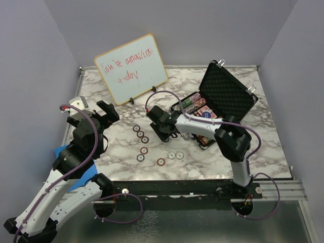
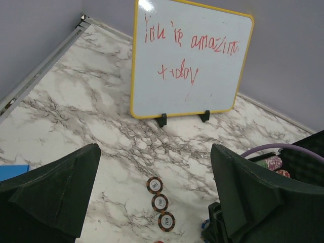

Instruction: Pack up texas hold em set

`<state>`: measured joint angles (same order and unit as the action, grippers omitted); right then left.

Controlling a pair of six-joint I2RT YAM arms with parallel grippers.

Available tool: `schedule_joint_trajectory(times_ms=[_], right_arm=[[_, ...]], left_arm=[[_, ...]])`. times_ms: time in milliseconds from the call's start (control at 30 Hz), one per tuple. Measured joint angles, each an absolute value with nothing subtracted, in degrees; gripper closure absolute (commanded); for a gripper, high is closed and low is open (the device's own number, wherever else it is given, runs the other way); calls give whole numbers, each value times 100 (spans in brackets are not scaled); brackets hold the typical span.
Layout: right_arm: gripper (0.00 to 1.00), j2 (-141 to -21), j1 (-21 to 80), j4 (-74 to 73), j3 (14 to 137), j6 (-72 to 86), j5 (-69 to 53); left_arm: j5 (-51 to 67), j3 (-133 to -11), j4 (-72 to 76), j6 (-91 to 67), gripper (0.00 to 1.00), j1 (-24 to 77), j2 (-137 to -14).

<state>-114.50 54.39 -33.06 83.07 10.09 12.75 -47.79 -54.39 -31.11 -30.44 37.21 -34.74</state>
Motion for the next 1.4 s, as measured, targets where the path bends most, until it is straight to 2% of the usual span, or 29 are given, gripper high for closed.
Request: schedule_joint_trajectory(times_ms=[333, 533, 967, 1100, 1400], right_arm=[[65, -11483, 5389, -3297, 8230, 1013, 1214], [46, -11507, 5378, -3317, 8230, 1048, 1212], [43, -11295, 5419, -3454, 8235, 1105, 930], [42, -11137, 5730, -3446, 8320, 1205, 849], [31, -11264, 6761, -3382, 8735, 1557, 692]], left_arm=[[-4753, -5374, -3085, -3059, 1, 3719, -3531], [-4753, -5352, -3074, -3061, 1, 3721, -3531], [-4753, -5347, -3052, -3063, 1, 3719, -3527], [-4753, -5347, -3052, -3059, 1, 3719, -3524], [-4753, -5347, -3050, -3055, 1, 3719, -3470]])
